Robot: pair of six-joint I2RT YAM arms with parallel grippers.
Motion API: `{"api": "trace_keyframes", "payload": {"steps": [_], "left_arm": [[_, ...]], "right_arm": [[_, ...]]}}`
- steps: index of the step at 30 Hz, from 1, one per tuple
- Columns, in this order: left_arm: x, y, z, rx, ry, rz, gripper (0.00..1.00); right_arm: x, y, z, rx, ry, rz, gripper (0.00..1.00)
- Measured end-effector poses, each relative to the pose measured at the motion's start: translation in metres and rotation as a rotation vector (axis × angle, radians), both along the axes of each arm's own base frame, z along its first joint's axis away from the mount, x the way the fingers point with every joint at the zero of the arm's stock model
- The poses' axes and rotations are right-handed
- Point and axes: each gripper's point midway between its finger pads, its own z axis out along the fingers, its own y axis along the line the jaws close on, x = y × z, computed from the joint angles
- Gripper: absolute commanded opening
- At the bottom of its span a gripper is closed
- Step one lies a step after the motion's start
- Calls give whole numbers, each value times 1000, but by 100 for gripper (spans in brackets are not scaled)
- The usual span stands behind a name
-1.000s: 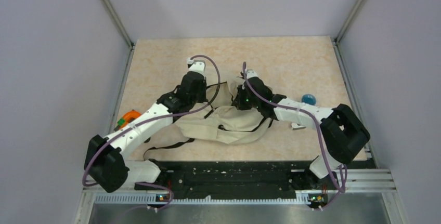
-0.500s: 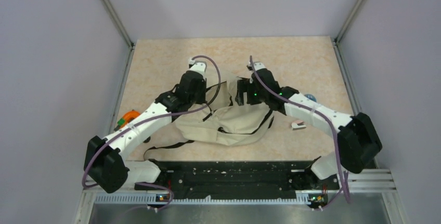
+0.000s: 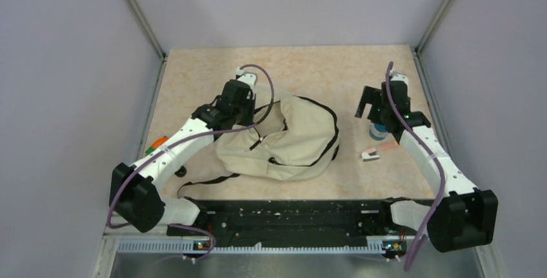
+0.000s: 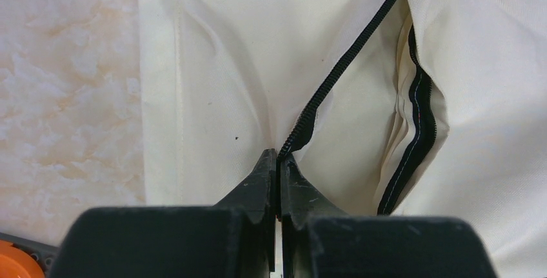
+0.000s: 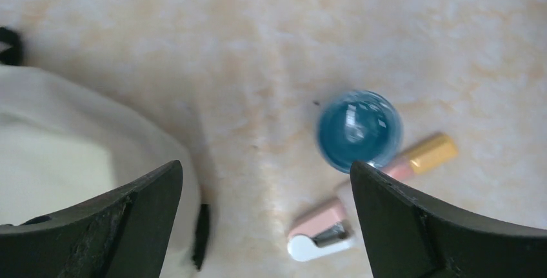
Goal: Pack the student bag
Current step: Adjust the student bag at the center of the board, then pick up the stationery from the center of the board.
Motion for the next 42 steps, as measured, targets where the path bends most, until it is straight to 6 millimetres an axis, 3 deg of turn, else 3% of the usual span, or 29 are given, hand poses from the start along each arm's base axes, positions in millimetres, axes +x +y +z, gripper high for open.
{"api": "trace_keyframes", "payload": {"steps": [3, 6, 14, 20, 30, 36, 38, 42], "left_arm": [[-1, 2, -1, -6, -15, -2, 0], [-3, 4, 1, -1, -25, -8, 0], [-6, 12, 5, 14, -51, -8, 0], [-6, 14, 3, 23, -51, -6, 0], [-6, 14, 3, 25, -51, -7, 0], [-6, 14, 3, 26, -52, -8, 0], [-6, 14, 3, 28, -53, -9, 0], [-5, 14, 3, 26, -55, -10, 0]], "right_arm": [[-12, -41, -35, -17, 82, -126, 99], [-21, -60, -59, -44, 148, -195, 99], [-6, -76, -100, -78, 235, -254, 98], [-3, -78, -131, -97, 314, -258, 83], [5, -81, -129, -112, 284, -259, 46], [5, -81, -124, -116, 272, -254, 41], [5, -81, -111, -111, 236, -253, 39], [8, -71, -56, -65, 66, -224, 37]]}}
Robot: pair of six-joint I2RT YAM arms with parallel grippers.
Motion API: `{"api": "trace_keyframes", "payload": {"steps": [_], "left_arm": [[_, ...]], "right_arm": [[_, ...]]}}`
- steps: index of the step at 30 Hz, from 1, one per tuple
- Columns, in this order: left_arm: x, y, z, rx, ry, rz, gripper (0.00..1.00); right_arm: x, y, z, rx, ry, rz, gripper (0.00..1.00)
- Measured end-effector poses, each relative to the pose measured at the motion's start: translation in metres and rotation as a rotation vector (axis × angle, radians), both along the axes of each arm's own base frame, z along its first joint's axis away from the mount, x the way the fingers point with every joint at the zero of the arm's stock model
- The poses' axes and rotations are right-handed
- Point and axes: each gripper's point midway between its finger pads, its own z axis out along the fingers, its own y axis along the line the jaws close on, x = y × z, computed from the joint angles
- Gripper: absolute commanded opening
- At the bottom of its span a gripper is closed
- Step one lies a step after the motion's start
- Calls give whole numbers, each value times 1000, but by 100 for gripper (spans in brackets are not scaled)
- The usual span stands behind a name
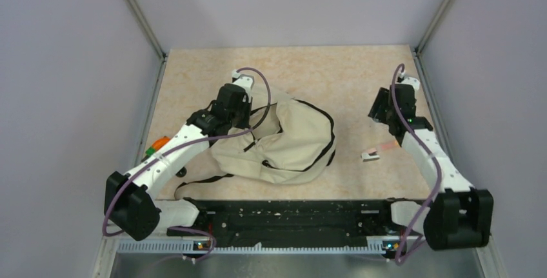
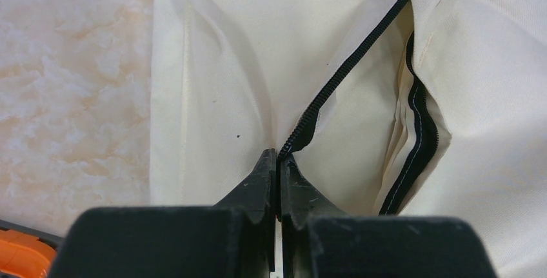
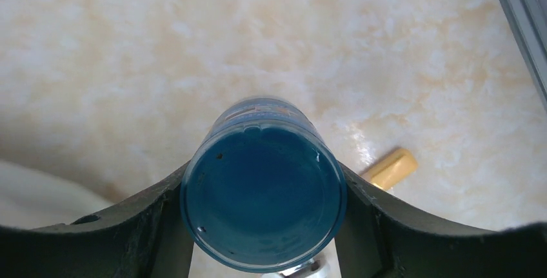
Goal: Pack the student bag
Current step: Pick up the stationery from the center of the board, then place the stationery in the student bag.
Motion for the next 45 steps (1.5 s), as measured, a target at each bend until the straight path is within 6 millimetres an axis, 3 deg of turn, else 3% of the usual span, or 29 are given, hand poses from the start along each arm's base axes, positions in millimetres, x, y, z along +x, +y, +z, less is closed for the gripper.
{"api": "trace_keyframes", "payload": {"steps": [3, 7, 10, 14, 20, 25, 31, 41, 43, 45], "left_arm": [[0, -1, 0, -6, 1, -5, 0], [-1, -3, 0, -13, 4, -14, 0], [-1, -4, 0, -16, 6, -17, 0], [-1, -3, 0, -17, 6, -17, 0], [-1, -3, 0, -16, 6, -17, 0], [-1, -3, 0, -17, 6, -17, 0], [-1, -4, 0, -22, 9, -22, 0], [-2, -9, 1, -38, 12, -47, 0], [-3, -9, 1, -37, 12, -53, 0], [-2, -9, 1, -33, 11, -54, 0]], "right_arm": [[0, 28, 47, 37, -141, 92, 35], [1, 107, 84, 113, -255, 323, 33], [-13, 178, 96, 199, -314, 521, 32], [-37, 255, 111, 286, -413, 723, 32], [-51, 332, 113, 359, -498, 887, 32], [-52, 367, 80, 339, -475, 945, 31], [-48, 382, 39, 275, -426, 956, 30], [-32, 409, 23, 250, -522, 988, 30], [-27, 415, 20, 247, -554, 997, 36], [-22, 423, 20, 245, -588, 1003, 53]]}}
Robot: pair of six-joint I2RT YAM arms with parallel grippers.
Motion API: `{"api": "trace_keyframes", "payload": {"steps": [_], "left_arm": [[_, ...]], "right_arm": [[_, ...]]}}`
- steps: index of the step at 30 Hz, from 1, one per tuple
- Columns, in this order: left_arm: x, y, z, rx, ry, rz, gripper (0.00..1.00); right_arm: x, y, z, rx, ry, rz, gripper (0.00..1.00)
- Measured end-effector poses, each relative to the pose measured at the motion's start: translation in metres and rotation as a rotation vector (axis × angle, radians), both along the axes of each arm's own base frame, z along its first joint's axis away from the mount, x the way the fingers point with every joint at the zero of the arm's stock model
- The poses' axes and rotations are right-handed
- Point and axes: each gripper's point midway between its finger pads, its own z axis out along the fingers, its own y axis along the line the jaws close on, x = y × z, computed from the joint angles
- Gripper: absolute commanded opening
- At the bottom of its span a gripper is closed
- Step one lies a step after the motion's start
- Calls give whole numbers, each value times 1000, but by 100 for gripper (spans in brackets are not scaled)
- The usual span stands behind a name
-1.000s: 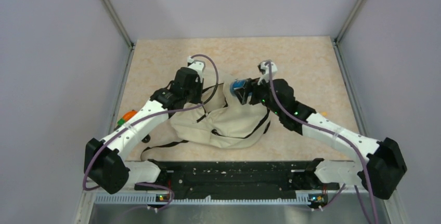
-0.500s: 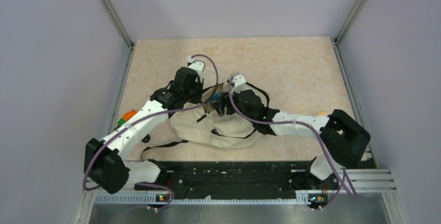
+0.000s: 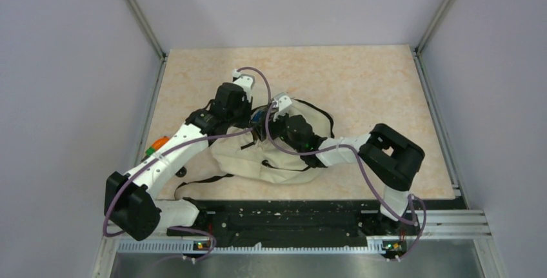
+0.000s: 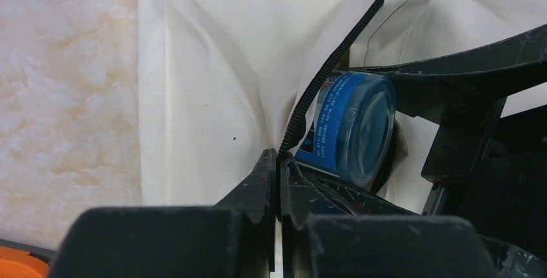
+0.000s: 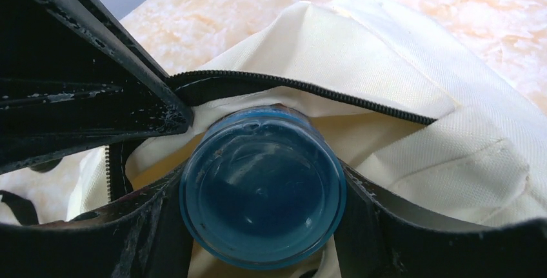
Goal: Pack the student bag
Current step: Place the stationery in the student bag.
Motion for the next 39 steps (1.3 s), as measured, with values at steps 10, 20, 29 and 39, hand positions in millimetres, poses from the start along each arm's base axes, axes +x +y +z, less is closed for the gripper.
{"api": "trace_keyframes", "payload": {"steps": [10, 20, 29, 39], "left_arm": [[0, 0, 0, -2, 1, -5, 0], [0, 0, 0, -2, 1, -5, 0], [0, 0, 0, -3, -1, -5, 0], [12, 20, 6, 28, -42, 81, 0]], "right_arm": [[2, -9, 1, -58, 7, -31, 90], [-16, -39, 21, -103, 64, -58, 69], [-16, -20, 14, -110, 94, 0, 46], [21, 35, 27, -26, 10, 57, 45]]}}
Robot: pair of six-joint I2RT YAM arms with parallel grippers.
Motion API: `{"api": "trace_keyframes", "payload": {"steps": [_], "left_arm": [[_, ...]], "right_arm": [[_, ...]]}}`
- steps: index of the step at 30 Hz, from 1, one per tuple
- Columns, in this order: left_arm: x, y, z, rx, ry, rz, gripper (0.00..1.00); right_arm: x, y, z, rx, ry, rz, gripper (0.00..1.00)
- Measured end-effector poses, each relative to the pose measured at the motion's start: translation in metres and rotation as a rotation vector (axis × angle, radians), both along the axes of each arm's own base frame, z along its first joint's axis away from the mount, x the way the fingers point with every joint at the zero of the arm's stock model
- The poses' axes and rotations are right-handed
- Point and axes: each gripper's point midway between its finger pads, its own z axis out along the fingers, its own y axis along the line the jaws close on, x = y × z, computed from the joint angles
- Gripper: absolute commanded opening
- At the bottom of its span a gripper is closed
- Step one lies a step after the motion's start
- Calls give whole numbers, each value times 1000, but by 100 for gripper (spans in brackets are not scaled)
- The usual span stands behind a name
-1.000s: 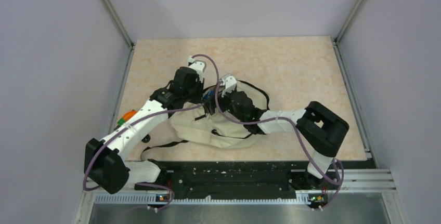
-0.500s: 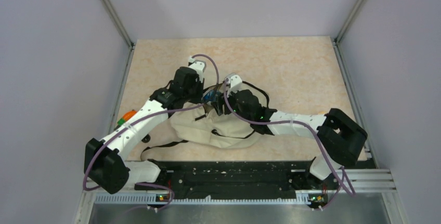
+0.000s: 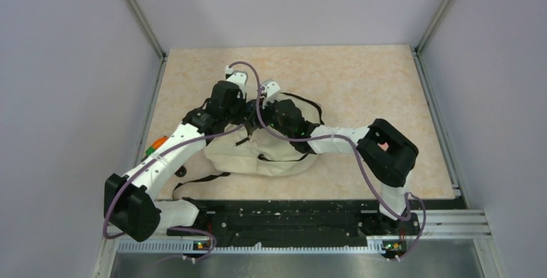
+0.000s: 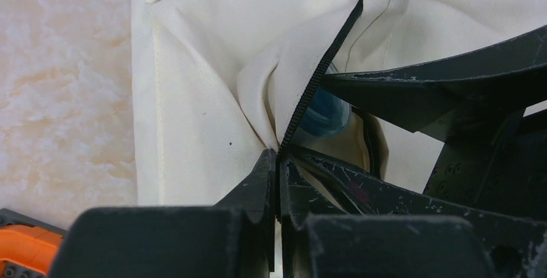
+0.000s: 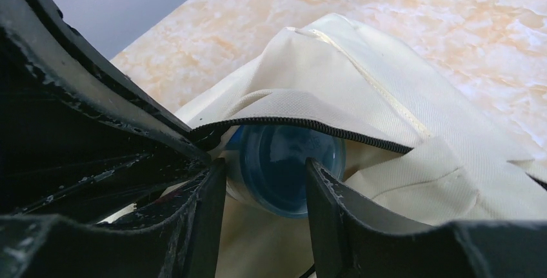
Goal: Pack the student bag
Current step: Place the stationery in the student bag.
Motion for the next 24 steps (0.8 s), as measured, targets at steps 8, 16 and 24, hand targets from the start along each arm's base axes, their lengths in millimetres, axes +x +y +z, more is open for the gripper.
{"api": "trace_keyframes", "payload": {"steps": [8, 16, 24], "left_arm": [[0, 1, 1, 8, -7, 8, 0], [-7, -2, 4, -14, -16, -17, 0], [-12, -8, 1, -31, 0, -54, 0]], "right_arm": [[1, 0, -3, 52, 8, -7, 41], [-8, -6, -15, 164, 108, -3, 38], [-26, 10, -43, 190, 247, 83, 37]]}}
